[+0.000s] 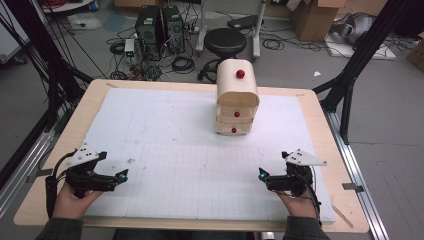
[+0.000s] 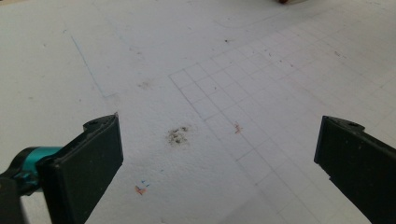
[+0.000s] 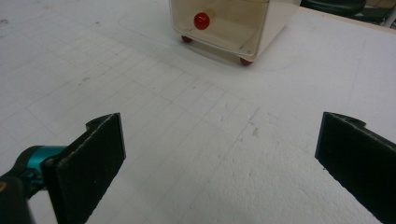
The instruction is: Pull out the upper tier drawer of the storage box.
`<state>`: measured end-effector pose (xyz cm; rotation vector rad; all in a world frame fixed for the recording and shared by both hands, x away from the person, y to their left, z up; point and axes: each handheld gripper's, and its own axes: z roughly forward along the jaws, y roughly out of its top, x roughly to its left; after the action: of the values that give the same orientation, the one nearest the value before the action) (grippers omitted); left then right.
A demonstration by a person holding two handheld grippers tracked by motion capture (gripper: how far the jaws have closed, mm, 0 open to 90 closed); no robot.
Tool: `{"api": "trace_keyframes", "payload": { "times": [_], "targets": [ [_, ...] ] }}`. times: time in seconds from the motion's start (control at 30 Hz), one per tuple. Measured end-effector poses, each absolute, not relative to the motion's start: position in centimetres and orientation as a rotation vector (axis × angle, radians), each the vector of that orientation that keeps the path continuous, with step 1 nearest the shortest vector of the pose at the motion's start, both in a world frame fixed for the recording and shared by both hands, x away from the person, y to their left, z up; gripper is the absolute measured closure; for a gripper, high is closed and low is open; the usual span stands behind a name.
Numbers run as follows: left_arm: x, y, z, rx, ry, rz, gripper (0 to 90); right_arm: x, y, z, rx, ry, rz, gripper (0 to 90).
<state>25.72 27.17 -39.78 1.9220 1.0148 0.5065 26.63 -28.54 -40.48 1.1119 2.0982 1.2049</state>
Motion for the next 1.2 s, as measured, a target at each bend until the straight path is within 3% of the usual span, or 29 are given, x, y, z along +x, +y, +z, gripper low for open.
{"api": "trace_keyframes", "payload": {
  "times": [1.2],
  "targets": [
    [25.9, 26.9, -39.3, 1.905, 1.001, 0.488, 1.7, 28.7, -21.1, -37.7, 1.071, 2.06, 1.245, 0.5]
  ]
}}
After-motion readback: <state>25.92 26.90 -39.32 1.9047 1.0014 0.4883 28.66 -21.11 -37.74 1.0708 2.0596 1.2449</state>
